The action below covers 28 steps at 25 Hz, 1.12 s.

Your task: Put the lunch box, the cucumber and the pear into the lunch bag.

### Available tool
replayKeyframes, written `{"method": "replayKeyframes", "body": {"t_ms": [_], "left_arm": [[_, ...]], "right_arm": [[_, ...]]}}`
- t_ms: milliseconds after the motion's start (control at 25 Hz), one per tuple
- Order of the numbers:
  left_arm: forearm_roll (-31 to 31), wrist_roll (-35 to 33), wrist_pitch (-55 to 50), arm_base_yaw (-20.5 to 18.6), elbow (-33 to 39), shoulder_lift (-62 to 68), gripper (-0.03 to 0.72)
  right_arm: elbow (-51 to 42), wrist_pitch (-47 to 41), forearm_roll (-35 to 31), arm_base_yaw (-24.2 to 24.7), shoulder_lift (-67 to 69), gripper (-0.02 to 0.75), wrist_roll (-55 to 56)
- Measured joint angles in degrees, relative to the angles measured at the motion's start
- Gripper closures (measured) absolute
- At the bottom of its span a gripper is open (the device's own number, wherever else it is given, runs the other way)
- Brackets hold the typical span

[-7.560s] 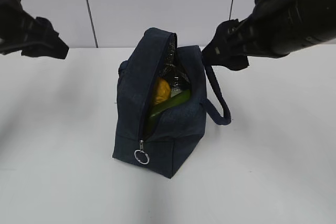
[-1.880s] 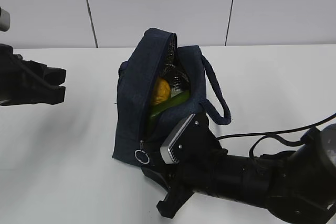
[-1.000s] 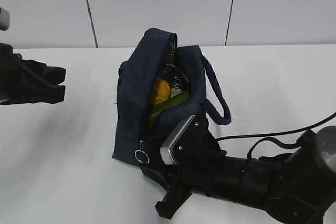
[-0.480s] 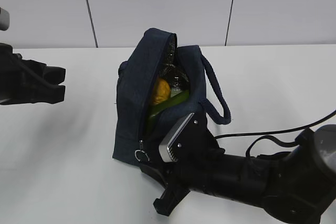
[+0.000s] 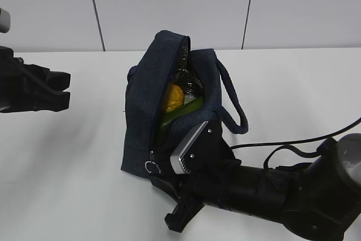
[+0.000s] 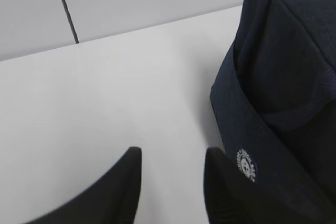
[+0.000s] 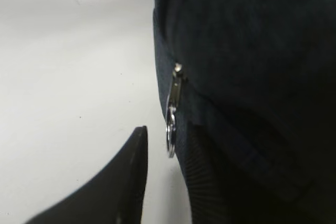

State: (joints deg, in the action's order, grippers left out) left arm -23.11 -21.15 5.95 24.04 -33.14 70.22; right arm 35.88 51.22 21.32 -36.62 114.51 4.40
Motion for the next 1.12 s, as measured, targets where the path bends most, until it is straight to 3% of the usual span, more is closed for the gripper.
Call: {"method": "replayKeyframes", "body": {"t_ms": [40, 200, 240, 1120], "left_arm": [[0.00, 0.00, 0.00, 0.00, 0.00, 0.00, 0.446], [0.00, 0.00, 0.00, 0.00, 0.00, 0.00, 0.446], [0.00, 0.00, 0.00, 0.00, 0.00, 0.00, 0.446], [0.00, 0.00, 0.00, 0.00, 0.00, 0.00, 0.446]], "right_arm": [[0.00, -0.02, 0.00, 0.00, 0.00, 0.538, 0.00], [0.00, -0.02, 0.00, 0.00, 0.00, 0.720, 0.00], [0.00, -0.02, 0.00, 0.00, 0.00, 0.733, 0.14], [-2.30, -2.84, 0.00, 0.00, -5.79, 0.738, 0.25]]}}
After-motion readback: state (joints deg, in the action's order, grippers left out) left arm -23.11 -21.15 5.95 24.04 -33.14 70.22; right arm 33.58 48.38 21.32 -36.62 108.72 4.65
